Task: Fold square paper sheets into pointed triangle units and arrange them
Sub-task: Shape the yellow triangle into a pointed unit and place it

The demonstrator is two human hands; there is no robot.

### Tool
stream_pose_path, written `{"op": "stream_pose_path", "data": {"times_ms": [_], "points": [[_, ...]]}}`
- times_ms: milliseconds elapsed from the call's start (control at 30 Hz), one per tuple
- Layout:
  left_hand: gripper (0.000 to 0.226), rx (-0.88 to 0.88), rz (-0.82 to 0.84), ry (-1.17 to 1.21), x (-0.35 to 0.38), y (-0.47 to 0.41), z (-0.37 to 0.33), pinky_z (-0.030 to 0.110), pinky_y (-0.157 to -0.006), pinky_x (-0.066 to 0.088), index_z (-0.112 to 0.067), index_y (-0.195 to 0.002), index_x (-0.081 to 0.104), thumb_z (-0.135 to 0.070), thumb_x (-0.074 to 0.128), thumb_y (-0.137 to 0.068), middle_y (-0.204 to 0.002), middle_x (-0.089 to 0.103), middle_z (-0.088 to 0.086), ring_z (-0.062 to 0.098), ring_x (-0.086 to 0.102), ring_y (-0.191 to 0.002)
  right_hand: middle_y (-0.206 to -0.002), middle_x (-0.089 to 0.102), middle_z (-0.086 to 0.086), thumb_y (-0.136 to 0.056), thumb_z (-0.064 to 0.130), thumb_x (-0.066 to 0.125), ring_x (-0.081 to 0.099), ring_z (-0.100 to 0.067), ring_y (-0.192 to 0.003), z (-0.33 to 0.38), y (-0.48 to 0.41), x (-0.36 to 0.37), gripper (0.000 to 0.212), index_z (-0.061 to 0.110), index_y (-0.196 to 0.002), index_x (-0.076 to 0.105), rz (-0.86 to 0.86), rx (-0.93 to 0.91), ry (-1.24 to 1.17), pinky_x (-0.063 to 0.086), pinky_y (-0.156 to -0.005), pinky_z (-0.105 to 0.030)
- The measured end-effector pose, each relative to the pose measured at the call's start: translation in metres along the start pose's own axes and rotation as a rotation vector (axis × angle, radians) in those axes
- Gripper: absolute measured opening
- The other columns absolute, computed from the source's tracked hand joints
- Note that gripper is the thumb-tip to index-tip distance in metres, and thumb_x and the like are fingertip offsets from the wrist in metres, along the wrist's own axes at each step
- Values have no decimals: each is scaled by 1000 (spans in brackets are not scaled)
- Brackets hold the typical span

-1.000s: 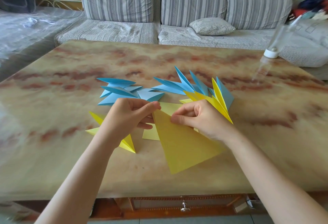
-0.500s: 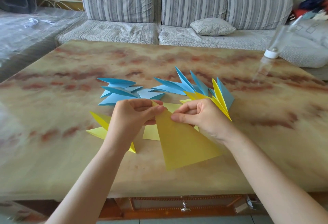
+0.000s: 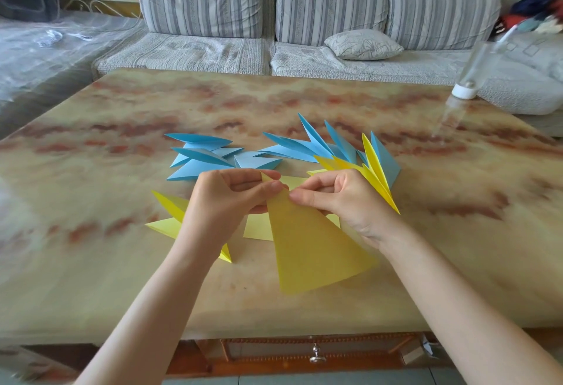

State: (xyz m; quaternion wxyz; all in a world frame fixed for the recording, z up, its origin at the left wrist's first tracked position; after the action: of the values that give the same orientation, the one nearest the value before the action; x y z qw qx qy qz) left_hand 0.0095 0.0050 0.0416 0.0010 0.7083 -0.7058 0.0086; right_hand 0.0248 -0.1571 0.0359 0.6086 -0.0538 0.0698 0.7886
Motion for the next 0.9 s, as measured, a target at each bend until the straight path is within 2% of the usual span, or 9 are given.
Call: {"op": "stream_pose_path", "data": {"times_ms": [133,233,333,467,600,700,800,900], "points": [[15,-3,-27,24,1,0,0,17,-67,55,-15,-93,74,-10,74,-78,-81,76,5,15,73,-79,-76,71,-1,-78,8,75,64,-11,-73,2,0,1,4,7,-81,72,-30,-60,-14,50,-74,-20],[19,27,-47,14,2,0,-1,19,-69,56,-20,-96,73,-9,73,-80,-82,76,8,13,70,-79,-76,71,-1,-79,7,74,64,-9,-73,3,0,2,3,9,-81,72,-52,-81,-36,50,-74,-18],[21,23,-43,41,6,1,-1,18,-64,55,-18,-102,70,-10,71,-83,-81,76,7,11,71,-76,-75,73,-1,-78,10,75,66,-8,-71,5,2,1,3,12,-80,73,-72,-100,-35,51,-70,-17],[9,-8,-85,113,4,2,3,19,-64,56,-13,-88,73,-13,74,-79,-79,75,6,15,72,-76,-74,72,0,-79,6,74,65,-5,-69,8,3,3,6,12,-79,73,-99,-159,9,49,-69,-13],[13,-11,-106,106,0,0,7,25,-77,58,-15,-80,74,-22,77,-70,-80,75,7,18,70,-80,-73,72,5,-79,9,75,65,-2,-70,9,3,3,9,17,-75,72,-101,-136,-2,47,-70,-10],[27,31,-75,3,0,0,3,30,-85,56,-24,-90,75,-33,78,-66,-79,75,5,12,67,-78,-74,72,8,-79,17,75,64,0,-74,5,3,3,6,20,-76,72,-97,-80,-35,46,-72,-10],[35,137,-112,-128,1,3,-4,11,-71,47,-32,-107,69,-26,78,-74,-65,71,-11,-6,60,-59,-82,74,-2,-79,14,75,67,-8,-79,3,2,5,3,15,-81,73,-94,-64,-69,50,-80,-19],[41,210,-149,-132,4,5,-8,11,-63,42,-34,-113,65,-20,77,-77,-61,63,-6,0,50,-53,-78,73,0,-79,12,74,67,-6,-74,6,4,5,3,13,-80,72,-115,-104,-72,50,-74,-15]]}}
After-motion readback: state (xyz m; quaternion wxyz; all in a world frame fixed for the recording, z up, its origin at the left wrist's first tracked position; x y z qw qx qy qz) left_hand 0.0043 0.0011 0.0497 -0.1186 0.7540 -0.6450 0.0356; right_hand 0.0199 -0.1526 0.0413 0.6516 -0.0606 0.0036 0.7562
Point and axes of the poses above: each hand's wrist, its own y-axis away from the middle knuckle, its own x-axis out of the palm, z = x × y, the point moved 6 cm from there along -y, towards the middle knuckle
